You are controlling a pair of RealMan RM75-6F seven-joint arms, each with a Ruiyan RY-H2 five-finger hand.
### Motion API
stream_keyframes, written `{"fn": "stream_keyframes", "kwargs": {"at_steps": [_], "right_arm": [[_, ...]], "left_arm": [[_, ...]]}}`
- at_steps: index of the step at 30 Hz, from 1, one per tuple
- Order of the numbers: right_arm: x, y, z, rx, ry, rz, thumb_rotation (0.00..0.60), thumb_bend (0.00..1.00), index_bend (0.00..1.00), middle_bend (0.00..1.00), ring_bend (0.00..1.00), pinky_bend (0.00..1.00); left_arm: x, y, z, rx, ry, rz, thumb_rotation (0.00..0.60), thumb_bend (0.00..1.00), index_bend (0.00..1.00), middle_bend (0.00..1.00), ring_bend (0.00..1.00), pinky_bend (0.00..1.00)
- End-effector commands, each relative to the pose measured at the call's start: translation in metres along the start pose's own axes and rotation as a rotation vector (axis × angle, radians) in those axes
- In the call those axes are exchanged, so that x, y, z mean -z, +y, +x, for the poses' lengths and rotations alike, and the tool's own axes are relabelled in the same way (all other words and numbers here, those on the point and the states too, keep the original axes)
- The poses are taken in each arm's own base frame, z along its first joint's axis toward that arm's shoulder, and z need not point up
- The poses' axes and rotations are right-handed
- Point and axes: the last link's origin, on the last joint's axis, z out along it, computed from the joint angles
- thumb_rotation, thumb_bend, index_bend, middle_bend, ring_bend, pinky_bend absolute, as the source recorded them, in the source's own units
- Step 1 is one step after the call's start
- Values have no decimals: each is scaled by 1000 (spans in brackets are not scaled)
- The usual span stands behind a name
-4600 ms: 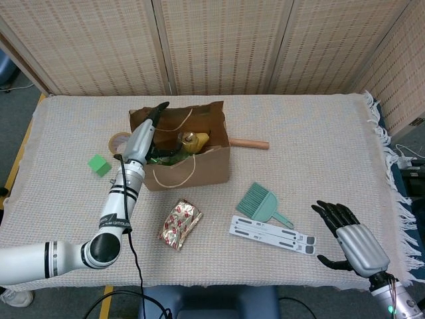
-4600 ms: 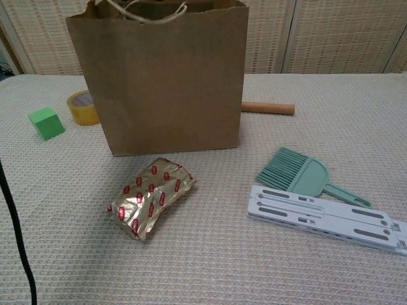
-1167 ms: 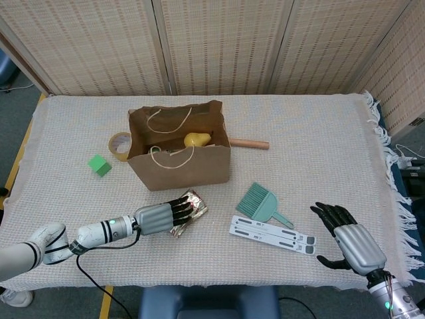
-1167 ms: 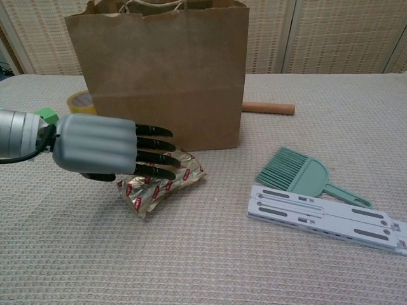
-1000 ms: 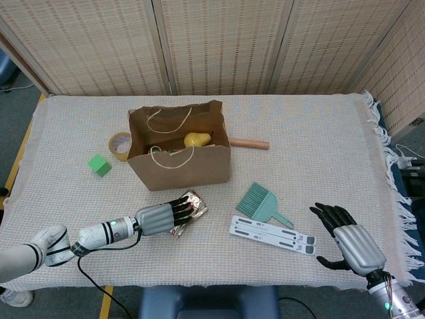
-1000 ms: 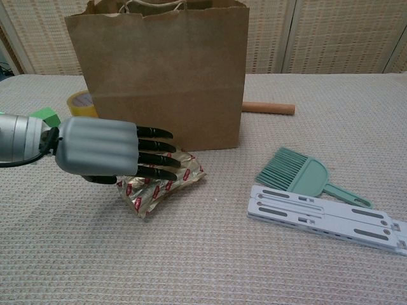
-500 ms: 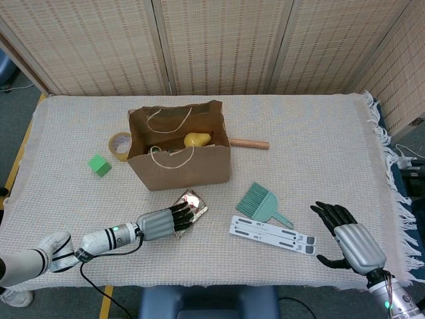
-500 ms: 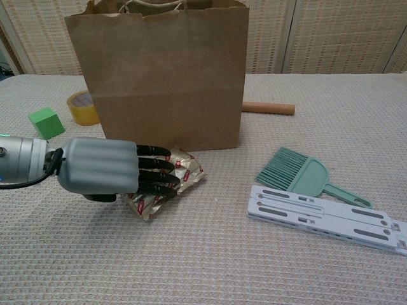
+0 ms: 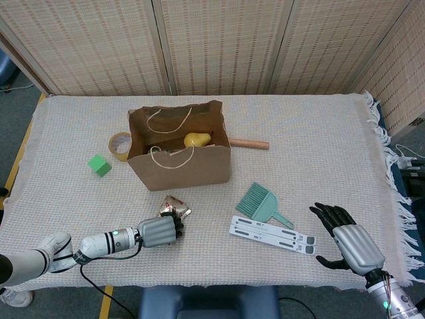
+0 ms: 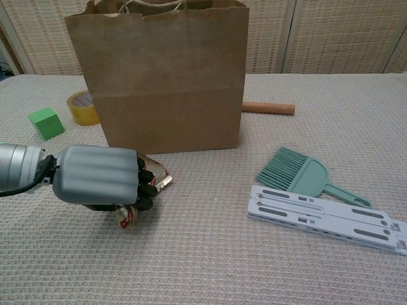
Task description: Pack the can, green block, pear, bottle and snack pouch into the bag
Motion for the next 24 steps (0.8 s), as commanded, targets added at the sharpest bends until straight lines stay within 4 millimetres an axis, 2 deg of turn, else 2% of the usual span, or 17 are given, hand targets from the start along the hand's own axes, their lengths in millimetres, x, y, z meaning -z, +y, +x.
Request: {"fn": "stream_keyframes", "kwargs": {"at_steps": [1,5,11,15,21,24], "right_arm": [[1,-1,0,1,4,3,600,98,0,0,0,0],[3,-2,1,0,6,9,600,97,0,0,0,0],[6,-4,1,2,9,23,600,98,0,0,0,0],[8,-6,0,7,9,29,600,97,0,0,0,0],[11,-9,2,11,24,40,600,97,0,0,0,0],[12,-9,2,13,25,43,600,97,0,0,0,0]], "left_arm": [[10,-1,4,30,8,0,600,746,666,712,650,779],[24,-5,6,50,11,35,600,774,706,753,685,807],[63,-25,19,62,49,167,600,788,711,758,690,810],[101,-52,27,64,41,322,600,787,716,764,694,814],[154,-100,28,9,-51,551,600,786,730,778,705,825],[167,-120,30,56,-35,709,600,784,728,778,705,824]]}}
